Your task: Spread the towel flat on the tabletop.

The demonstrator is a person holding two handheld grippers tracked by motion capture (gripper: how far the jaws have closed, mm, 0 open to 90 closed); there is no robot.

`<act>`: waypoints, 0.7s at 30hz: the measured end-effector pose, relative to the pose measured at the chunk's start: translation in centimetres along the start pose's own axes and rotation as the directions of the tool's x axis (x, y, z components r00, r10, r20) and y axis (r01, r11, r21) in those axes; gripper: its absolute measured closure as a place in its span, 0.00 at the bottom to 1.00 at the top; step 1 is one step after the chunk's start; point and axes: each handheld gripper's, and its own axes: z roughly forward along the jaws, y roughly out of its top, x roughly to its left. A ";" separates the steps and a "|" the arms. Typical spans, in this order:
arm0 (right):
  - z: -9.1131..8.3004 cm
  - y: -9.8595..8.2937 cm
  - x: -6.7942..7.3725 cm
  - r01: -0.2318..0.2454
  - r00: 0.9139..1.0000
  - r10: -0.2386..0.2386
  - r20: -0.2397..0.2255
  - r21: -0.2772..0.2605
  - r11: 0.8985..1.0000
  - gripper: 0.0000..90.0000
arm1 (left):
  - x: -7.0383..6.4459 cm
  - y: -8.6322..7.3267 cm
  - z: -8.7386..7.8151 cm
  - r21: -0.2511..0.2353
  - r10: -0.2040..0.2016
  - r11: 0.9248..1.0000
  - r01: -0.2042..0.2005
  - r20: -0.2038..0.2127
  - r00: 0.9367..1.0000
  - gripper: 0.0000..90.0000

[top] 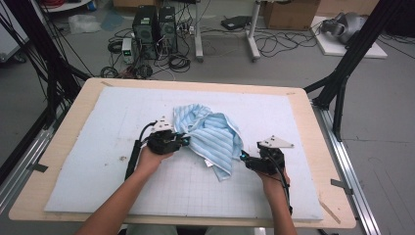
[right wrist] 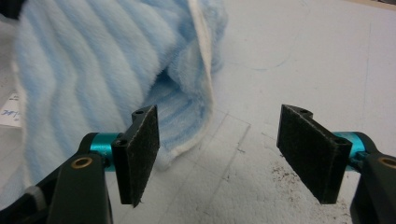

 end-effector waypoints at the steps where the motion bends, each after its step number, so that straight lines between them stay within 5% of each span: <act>1: 0.0 0.0 0.0 0.002 1.000 -0.002 -0.001 0.000 1.000 0.33 | 0.0 0.0 0.0 0.000 0.000 1.000 0.000 0.000 1.000 0.83; 6: 0.3 0.1 0.4 0.002 1.000 -0.002 -0.017 -0.001 1.000 0.34 | 3.0 -1.2 -3.3 -0.043 -0.055 0.998 0.052 -0.077 0.996 0.83; 9: 0.5 0.3 0.9 0.004 0.999 -0.004 -0.041 -0.007 1.000 0.38 | 4.0 -1.7 -4.6 -0.031 -0.051 0.998 0.048 -0.110 0.993 0.83; 16: 2.2 0.8 2.6 0.037 0.995 -0.036 -0.098 0.006 0.999 0.48 | 5.0 -2.9 -5.9 -0.021 -0.057 0.998 0.054 -0.147 0.988 0.82; 21: 5.0 2.1 3.9 0.058 0.987 -0.055 -0.149 0.011 0.998 0.59 | 5.1 -3.4 -6.0 -0.013 -0.065 0.998 0.063 -0.162 0.985 0.81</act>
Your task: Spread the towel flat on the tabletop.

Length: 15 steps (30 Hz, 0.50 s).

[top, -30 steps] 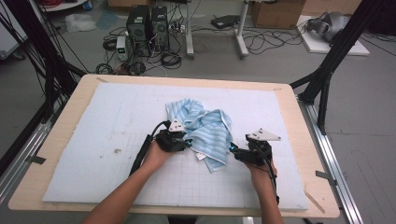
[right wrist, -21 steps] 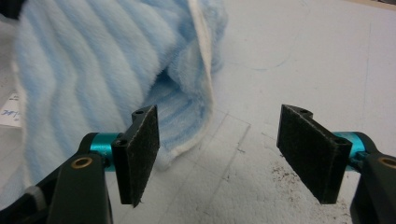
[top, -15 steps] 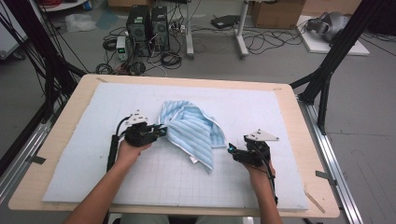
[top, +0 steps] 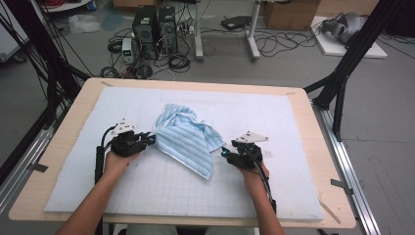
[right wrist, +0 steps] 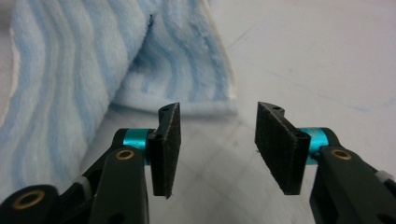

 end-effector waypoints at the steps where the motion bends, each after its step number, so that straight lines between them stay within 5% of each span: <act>1: 0.6 0.3 0.0 0.002 1.000 -0.002 -0.014 -0.001 1.000 0.59 | 0.0 0.0 0.0 0.000 0.000 1.000 0.000 0.000 1.000 0.81; 6: 3.5 1.5 0.9 0.018 0.998 -0.015 -0.058 0.042 0.999 0.55 | 0.0 0.0 0.0 0.004 -0.001 1.000 0.001 -0.004 1.000 0.81; 7: 4.9 1.9 1.6 0.070 0.997 -0.065 -0.050 0.101 0.992 0.58 | 0.1 -0.1 -0.1 0.002 -0.004 1.000 0.004 -0.012 1.000 0.81; 10: 4.9 2.1 1.5 0.064 0.994 -0.054 -0.096 0.103 0.993 0.85 | 0.5 -0.2 -0.3 0.005 -0.009 1.000 0.009 -0.020 1.000 0.81; 15: 3.6 1.8 1.9 0.125 0.985 -0.105 -0.138 0.143 0.982 0.94 | 1.4 -0.6 -0.9 -0.001 -0.035 0.999 0.035 -0.042 0.999 0.81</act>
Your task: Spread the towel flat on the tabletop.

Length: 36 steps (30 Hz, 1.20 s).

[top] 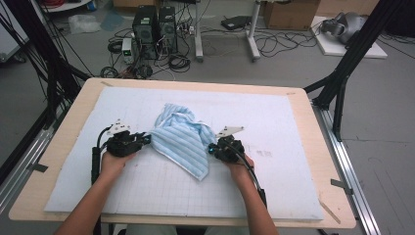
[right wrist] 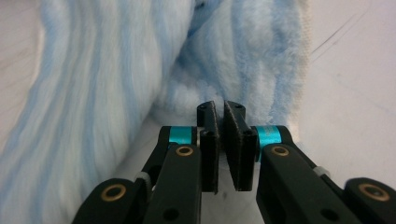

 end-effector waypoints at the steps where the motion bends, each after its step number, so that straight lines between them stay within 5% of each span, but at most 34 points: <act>1: -0.3 -0.2 0.0 -0.001 1.000 0.001 -0.007 0.005 1.000 0.94 | 0.0 0.0 0.0 0.000 0.000 1.000 0.000 0.000 1.000 0.81; 10: -4.4 -3.3 0.9 0.036 0.998 -0.033 -0.055 0.064 0.997 0.95 | 1.1 -0.2 -0.4 -0.006 -0.022 1.000 0.022 -0.047 0.999 0.81; 17: -6.5 -5.0 1.9 0.062 0.992 -0.052 -0.114 0.083 0.995 0.95 | 0.9 -0.1 -0.1 0.021 0.014 1.000 -0.012 -0.075 0.997 0.82; 20: -6.8 -4.8 2.6 0.091 0.988 -0.081 -0.130 0.070 0.993 0.88 | 0.8 -0.1 -0.1 0.025 -0.006 1.000 0.008 -0.095 0.995 0.58; 22: -6.8 -3.8 2.4 0.041 0.993 -0.043 -0.114 -0.017 0.999 0.68 | 0.9 -0.2 -0.5 0.013 -0.041 0.999 0.042 -0.101 0.994 0.49; 26: -5.9 -1.4 2.0 0.006 0.999 -0.009 -0.033 -0.119 0.993 0.52 | 1.1 -0.3 -1.0 -0.005 -0.064 0.998 0.064 -0.072 0.995 0.44; 29: -4.0 0.7 2.2 0.041 0.999 -0.037 0.026 -0.145 0.989 0.50 | 1.0 -0.4 -1.4 -0.029 -0.062 0.998 0.060 -0.062 0.996 0.44; 35: 0.5 3.2 1.7 0.027 0.999 -0.025 0.029 -0.096 0.995 0.56 | 1.5 -0.7 -2.2 -0.049 -0.069 0.997 0.066 -0.062 0.996 0.43; 36: 1.9 3.3 1.3 0.017 1.000 -0.016 0.023 -0.056 0.998 0.66 | 1.6 -0.8 -2.3 -0.048 -0.071 0.997 0.068 -0.062 0.996 0.43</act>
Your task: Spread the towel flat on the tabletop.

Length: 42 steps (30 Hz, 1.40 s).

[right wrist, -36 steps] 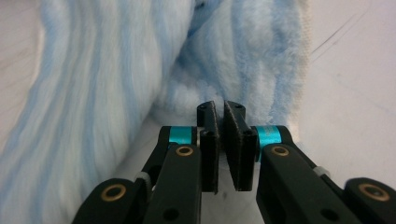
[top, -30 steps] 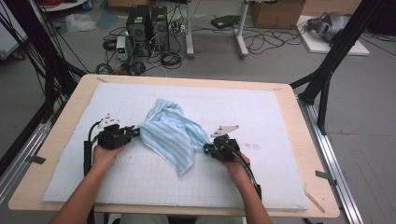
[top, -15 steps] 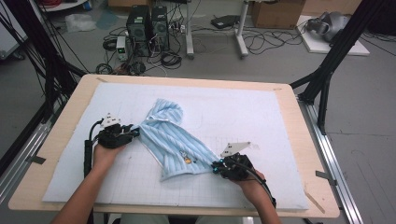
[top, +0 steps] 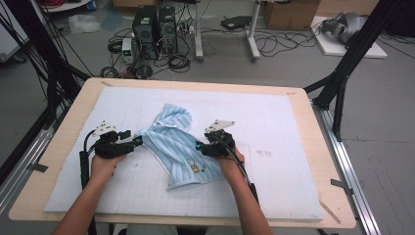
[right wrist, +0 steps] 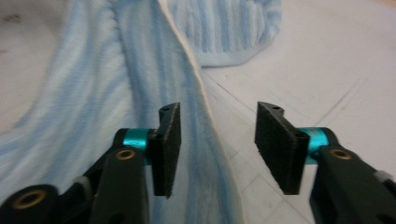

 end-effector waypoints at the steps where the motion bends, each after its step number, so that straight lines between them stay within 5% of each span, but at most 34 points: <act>1: 0.5 -0.1 -0.3 -0.015 1.000 0.016 -0.026 0.016 1.000 0.75 | 0.2 -0.2 -0.2 0.000 -0.007 1.000 0.007 -0.002 1.000 0.43; 4: 0.5 -0.8 -0.6 -0.022 0.998 0.027 -0.060 0.067 0.997 0.96 | 0.3 -0.3 -0.4 -0.001 -0.014 1.000 0.014 -0.005 1.000 0.43; 10: -2.9 -2.6 -1.7 -0.044 0.999 0.045 -0.017 0.053 0.998 0.97 | 0.5 -0.5 -0.6 -0.004 -0.012 1.000 0.012 -0.014 1.000 0.43; 11: -4.7 -3.7 -2.3 -0.043 0.999 0.041 0.027 0.059 0.997 0.97 | 0.5 -0.5 -0.6 -0.004 -0.012 1.000 0.012 -0.015 1.000 0.43; 16: -8.3 -6.5 -3.1 -0.068 0.993 0.059 0.098 0.091 0.994 0.97 | 0.5 -0.4 -0.4 -0.008 -0.013 1.000 0.013 -0.017 1.000 0.43; 22: -9.8 -8.1 -3.1 -0.075 0.989 0.054 0.138 0.153 0.985 0.96 | 0.5 -0.4 -0.4 -0.020 -0.020 1.000 0.019 -0.015 1.000 0.43; 23: -10.0 -8.1 -3.1 -0.091 0.989 0.074 0.127 0.132 0.987 0.86 | 0.5 -0.4 -0.3 -0.018 -0.017 1.000 0.016 -0.015 1.000 0.43; 24: -10.0 -8.1 -3.1 -0.091 0.989 0.074 0.127 0.132 0.987 0.86 | 0.5 -0.4 -0.3 -0.018 -0.017 1.000 0.016 -0.015 1.000 0.43; 25: -10.0 -7.2 -3.4 -0.135 0.985 0.128 0.113 0.053 0.989 0.69 | 0.4 -0.4 -0.3 -0.019 -0.017 1.000 0.017 -0.016 1.000 0.43; 28: -9.8 -5.5 -3.8 -0.154 0.984 0.157 0.089 -0.040 0.987 0.59 | 0.4 -0.4 -0.2 -0.020 -0.016 1.000 0.016 -0.013 1.000 0.43; 31: -7.7 -1.2 -3.9 -0.132 0.986 0.143 0.083 -0.122 0.984 0.50 | 0.4 -0.4 -0.2 -0.019 -0.021 1.000 0.020 -0.011 1.000 0.44; 39: -0.8 3.1 -3.2 -0.117 0.991 0.122 0.062 -0.069 0.991 0.51 | 0.5 -0.4 -0.2 -0.022 -0.020 1.000 0.020 0.001 1.000 0.44; 41: 0.4 3.2 -3.1 -0.114 0.991 0.116 0.059 -0.041 0.993 0.58 | 0.4 -0.4 -0.2 -0.025 -0.015 1.000 0.015 0.001 1.000 0.44; 42: 0.9 3.1 -3.1 -0.119 0.992 0.120 0.043 -0.026 0.993 0.70 | 0.4 -0.4 -0.2 -0.025 -0.015 1.000 0.015 0.001 1.000 0.44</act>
